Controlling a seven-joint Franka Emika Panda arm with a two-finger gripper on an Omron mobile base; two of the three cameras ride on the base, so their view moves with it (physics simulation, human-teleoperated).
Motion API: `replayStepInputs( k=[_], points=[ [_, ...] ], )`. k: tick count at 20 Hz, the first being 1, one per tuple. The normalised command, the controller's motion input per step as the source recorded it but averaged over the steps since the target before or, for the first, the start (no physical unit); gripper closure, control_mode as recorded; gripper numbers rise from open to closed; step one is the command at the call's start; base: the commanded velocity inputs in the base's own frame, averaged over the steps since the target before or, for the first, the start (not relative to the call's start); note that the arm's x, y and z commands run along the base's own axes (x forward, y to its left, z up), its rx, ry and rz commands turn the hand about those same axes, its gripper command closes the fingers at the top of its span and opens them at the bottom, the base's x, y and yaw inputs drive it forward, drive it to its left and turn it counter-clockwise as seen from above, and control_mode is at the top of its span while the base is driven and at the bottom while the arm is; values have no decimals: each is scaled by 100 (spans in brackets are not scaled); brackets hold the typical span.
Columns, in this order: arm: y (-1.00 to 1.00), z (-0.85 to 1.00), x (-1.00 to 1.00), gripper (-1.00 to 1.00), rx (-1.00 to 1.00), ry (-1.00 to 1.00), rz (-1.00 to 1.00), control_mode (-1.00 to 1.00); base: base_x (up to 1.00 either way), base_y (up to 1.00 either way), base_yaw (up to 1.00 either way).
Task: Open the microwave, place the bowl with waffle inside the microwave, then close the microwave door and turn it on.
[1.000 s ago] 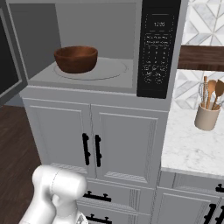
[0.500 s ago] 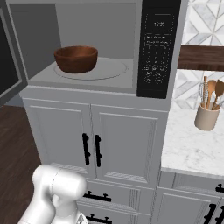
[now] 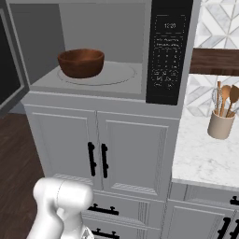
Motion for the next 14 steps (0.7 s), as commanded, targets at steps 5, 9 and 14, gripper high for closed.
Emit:
replayStepInputs(
  k=[5, 9, 14],
  points=[
    [-92, 36, 57, 100, 0, -13, 0, -100, 0, 0, 0],
    [-62, 39, 100, 100, 0, 0, 0, -100, 0, 0, 0],
    [-38, 67, 100, 100, 0, -2, 0, -100, 0, 0, 0]
  ],
)
